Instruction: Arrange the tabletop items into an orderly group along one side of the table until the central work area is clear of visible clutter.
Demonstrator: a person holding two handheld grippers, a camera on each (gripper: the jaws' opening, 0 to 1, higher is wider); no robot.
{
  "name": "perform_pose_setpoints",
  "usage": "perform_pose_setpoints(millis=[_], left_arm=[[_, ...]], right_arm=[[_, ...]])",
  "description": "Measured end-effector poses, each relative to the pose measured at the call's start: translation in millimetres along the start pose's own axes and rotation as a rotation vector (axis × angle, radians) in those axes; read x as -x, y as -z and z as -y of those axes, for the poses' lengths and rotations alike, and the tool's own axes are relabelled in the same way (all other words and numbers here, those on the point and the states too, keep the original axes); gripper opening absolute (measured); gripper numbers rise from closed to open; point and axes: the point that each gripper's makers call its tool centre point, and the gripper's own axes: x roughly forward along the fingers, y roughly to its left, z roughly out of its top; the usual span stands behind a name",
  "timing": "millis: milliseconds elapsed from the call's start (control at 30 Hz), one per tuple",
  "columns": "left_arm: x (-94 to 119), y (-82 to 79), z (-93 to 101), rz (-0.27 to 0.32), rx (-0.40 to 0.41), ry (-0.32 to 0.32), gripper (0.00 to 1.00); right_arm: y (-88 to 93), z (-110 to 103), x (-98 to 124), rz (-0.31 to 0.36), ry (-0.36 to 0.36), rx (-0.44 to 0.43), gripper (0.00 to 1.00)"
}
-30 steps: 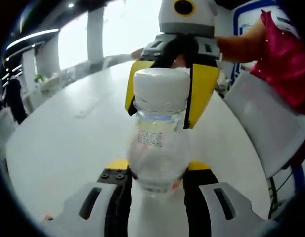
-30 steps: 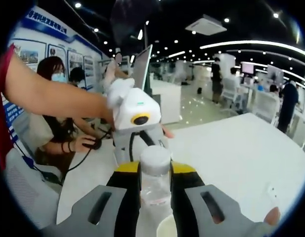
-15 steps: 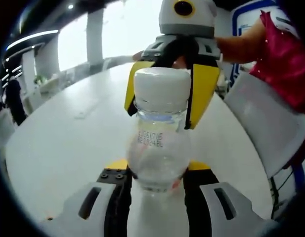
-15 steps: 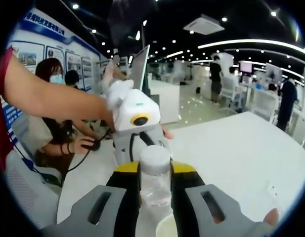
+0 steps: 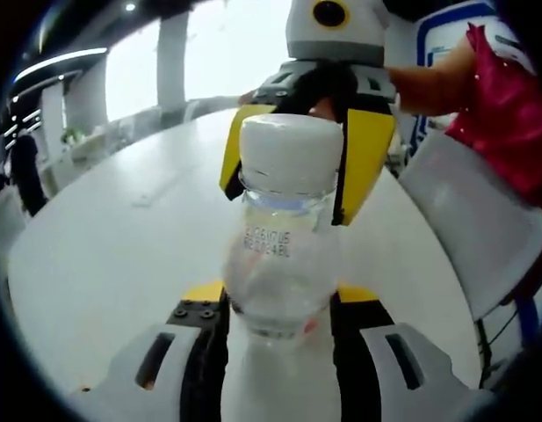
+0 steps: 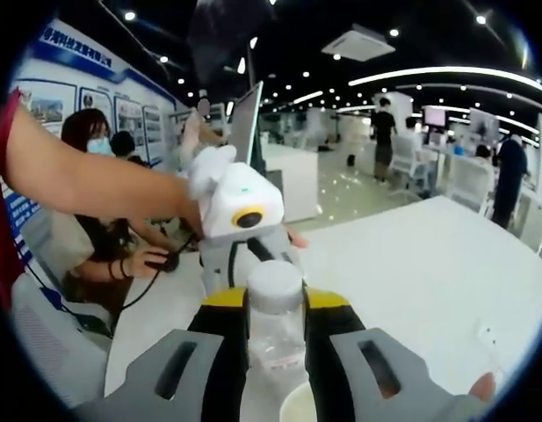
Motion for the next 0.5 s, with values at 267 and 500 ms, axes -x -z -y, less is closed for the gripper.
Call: perform_pose_setpoints(millis=[267,500], left_arm=[[4.2,-2.5,-4.9,0.023,0.039,-0.050,0.61],[12.6,2.7,-2.0,0.034,0.061,-0.081,0.65]], right_arm=[[-2.6,7.5,2.5,0.011,0.039,-0.038,0.37],[-3.8,10.6,7.8,0.044,0.068,-0.062,0.50]])
